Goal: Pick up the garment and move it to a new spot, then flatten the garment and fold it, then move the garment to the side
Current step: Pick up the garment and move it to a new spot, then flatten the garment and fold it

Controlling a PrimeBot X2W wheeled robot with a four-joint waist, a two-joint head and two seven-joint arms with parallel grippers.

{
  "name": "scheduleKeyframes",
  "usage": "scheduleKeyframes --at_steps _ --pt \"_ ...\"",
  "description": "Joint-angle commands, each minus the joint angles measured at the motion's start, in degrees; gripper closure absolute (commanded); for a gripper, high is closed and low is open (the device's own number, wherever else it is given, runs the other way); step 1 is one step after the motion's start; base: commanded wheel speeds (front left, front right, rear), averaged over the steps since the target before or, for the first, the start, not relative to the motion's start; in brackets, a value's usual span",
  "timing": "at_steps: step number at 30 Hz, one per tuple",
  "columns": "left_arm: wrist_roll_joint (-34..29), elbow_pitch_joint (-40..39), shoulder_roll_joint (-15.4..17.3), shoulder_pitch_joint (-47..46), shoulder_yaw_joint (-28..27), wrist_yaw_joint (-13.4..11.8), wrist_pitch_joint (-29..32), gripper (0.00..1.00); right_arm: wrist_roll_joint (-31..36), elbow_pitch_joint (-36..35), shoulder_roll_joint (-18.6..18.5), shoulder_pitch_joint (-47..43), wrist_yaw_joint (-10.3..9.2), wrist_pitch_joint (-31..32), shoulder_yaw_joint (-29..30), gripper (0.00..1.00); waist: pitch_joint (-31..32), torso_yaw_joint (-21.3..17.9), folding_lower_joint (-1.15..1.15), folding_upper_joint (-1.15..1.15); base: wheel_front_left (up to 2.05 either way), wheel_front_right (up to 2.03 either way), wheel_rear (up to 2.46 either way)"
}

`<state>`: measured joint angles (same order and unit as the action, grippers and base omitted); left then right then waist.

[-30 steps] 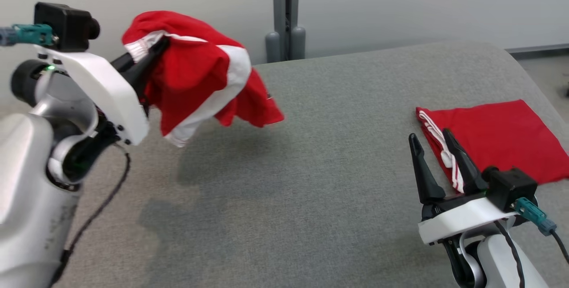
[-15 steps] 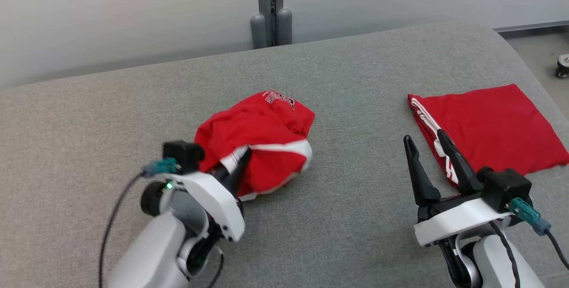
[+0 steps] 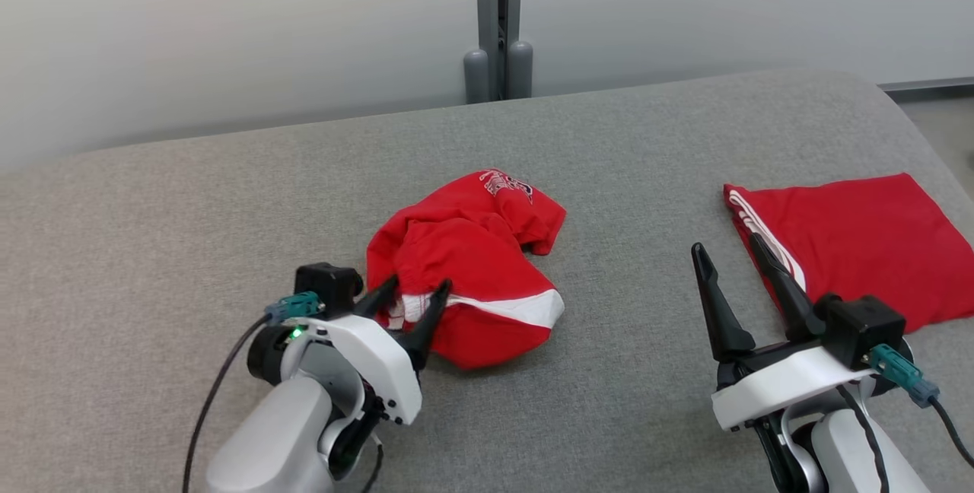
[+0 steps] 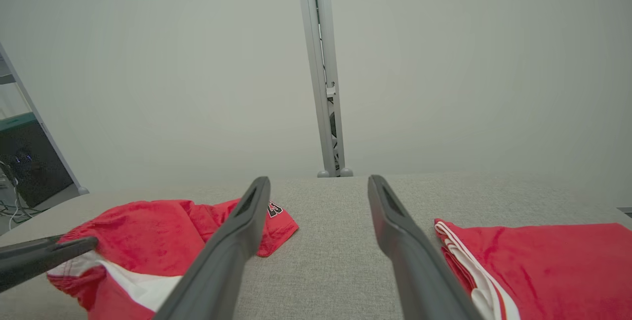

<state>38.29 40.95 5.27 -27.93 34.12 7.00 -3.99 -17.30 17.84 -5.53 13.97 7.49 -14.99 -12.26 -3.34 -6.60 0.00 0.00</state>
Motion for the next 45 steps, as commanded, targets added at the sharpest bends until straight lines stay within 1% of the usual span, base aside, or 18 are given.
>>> scheduleKeyframes --at_steps 1,2,6,9,10,11,13,18,21,24,25,28,31,36,41,45 --pt "-0.3 -0.3 0.8 -1.2 -0.3 0.2 -0.9 0.0 -0.2 0.1 -0.5 -0.5 0.01 -0.3 0.1 0.0 0.6 0.6 0.0 0.0 0.0 0.0 0.0" --pt "-0.4 -0.7 1.1 -1.4 -0.5 0.2 -1.7 0.0 -0.2 0.0 -0.7 -0.5 0.01 -0.3 0.1 0.0 0.8 0.9 0.0 0.0 0.0 0.0 0.0" --pt "-0.7 -3.7 3.3 -1.8 -2.1 -1.2 -4.3 0.0 -0.2 -0.4 -1.2 -0.8 0.01 -0.3 0.7 0.0 1.6 1.9 0.0 0.0 0.0 0.0 0.0" --pt "-1.3 -7.3 5.8 -0.8 -3.5 -3.1 -6.1 0.0 -0.1 -0.9 -1.5 -1.2 0.01 -0.3 1.4 0.0 2.2 2.5 0.0 0.0 0.0 0.0 0.0" --pt "-1.7 -8.7 6.8 -0.2 -4.0 -4.0 -6.7 0.0 0.0 -1.0 -1.6 -1.3 0.01 -0.3 1.6 0.0 2.4 2.7 0.0 0.0 0.0 0.0 0.0" --pt "-1.7 -11.7 8.7 1.6 -5.5 -5.9 -7.6 0.0 0.1 -1.4 -1.6 -1.4 0.01 -0.3 2.1 0.0 2.6 3.0 0.0 0.0 0.0 0.0 0.0" --pt "-0.9 -14.7 10.4 3.6 -7.6 -7.7 -8.3 0.0 0.2 -1.8 -1.4 -1.7 0.01 -0.3 2.9 0.0 2.8 3.3 0.0 0.0 0.0 0.0 0.0" --pt "-2.2 -23.0 14.2 10.6 -11.9 -13.5 -10.2 0.0 1.1 -3.9 -0.2 -3.4 0.01 -0.3 6.0 0.0 2.8 4.1 0.0 0.0 0.0 0.0 0.0" --pt "-3.5 -27.0 15.1 15.1 -14.1 -16.5 -10.8 0.0 1.4 -4.7 0.4 -4.4 0.01 -0.3 6.6 0.0 2.6 4.7 0.0 0.0 0.0 0.0 0.0" --pt "-4.6 -30.0 14.4 19.3 -16.0 -18.4 -11.1 0.0 1.5 -4.9 0.7 -5.4 0.01 -0.3 7.0 0.0 2.5 5.2 0.0 0.0 0.0 0.0 0.0" --pt "-4.6 -30.0 14.4 19.3 -16.0 -18.4 -11.1 0.0 1.5 -4.9 0.7 -5.4 0.01 -0.3 7.0 0.0 2.5 5.2 0.0 0.0 0.0 0.0 0.0" --pt "-6.6 -33.4 13.2 22.5 -17.8 -19.0 -11.2 0.0 1.7 -5.2 0.8 -6.0 0.01 -0.3 7.3 0.0 2.4 5.6 0.0 0.0 0.0 0.0 0.0" --pt "-8.6 -35.6 11.6 25.7 -18.6 -18.2 -11.1 0.0 1.9 -5.2 0.8 -5.9 0.01 -0.3 7.3 0.0 2.3 5.7 0.0 0.0 0.0 0.0 0.0" --pt "-10.5 -36.0 9.3 27.7 -20.1 -16.5 -11.1 0.0 1.8 -5.0 0.9 -5.8 0.01 -0.3 7.2 0.0 2.5 6.1 0.0 0.0 0.0 0.0 0.0" --pt "-11.7 -35.5 7.9 27.9 -21.1 -15.4 -11.1 0.0 1.7 -4.7 1.0 -5.9 0.01 -0.3 6.8 0.0 2.9 6.0 0.0 0.0 0.0 0.0 0.0" --pt "-12.4 -35.1 7.4 28.2 -21.6 -14.6 -11.1 0.0 1.6 -4.6 0.9 -5.8 0.01 -0.3 6.6 0.0 2.7 5.8 0.0 0.0 0.0 0.0 0.0"
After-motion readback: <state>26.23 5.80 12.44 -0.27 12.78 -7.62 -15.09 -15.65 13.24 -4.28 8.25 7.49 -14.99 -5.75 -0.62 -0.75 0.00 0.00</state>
